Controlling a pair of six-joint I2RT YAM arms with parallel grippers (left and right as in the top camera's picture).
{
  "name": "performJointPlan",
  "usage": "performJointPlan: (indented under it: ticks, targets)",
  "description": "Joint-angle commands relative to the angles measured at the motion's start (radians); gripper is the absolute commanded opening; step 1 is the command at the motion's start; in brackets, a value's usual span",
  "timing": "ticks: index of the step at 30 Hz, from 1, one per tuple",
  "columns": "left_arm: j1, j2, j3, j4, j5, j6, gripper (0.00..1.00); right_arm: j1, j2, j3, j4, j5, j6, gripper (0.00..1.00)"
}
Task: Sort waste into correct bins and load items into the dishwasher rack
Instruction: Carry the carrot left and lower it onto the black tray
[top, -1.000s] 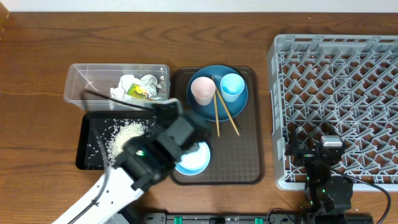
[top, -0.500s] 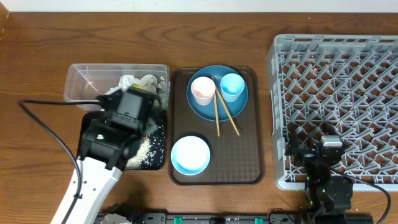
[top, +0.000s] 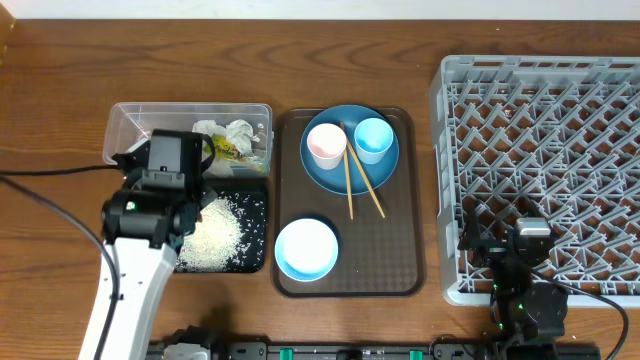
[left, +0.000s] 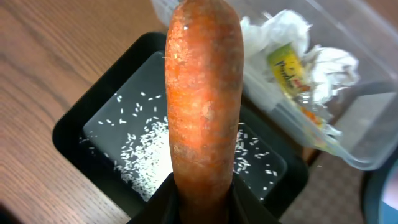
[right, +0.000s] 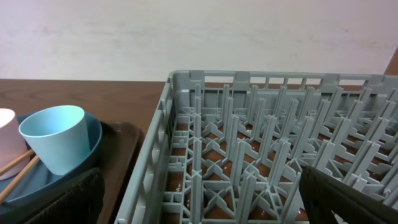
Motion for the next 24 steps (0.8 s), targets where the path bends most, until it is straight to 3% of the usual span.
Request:
performJointPlan:
  ticks: [1,5,14,24]
  targets:
    - [0.009,0.053,-0.020,0.002,-0.024,0.016,0.22,-0.013,-0.001,-0.001,-0.004,0.000,-0.008,0.99]
    - [0.009,0.125,-0.020,0.010,-0.024,-0.014,0.23,-0.013,-0.001,-0.001,-0.004,0.000,-0.008,0.99]
    - [0.009,0.276,-0.021,0.022,-0.023,-0.236,0.22,-0.013,-0.001,-0.001,-0.004,0.000,-0.008,0.99]
    - [0.009,0.379,-0.109,0.157,0.034,-0.306,0.22,-0.013,-0.001,-0.001,-0.004,0.000,-0.008,0.99]
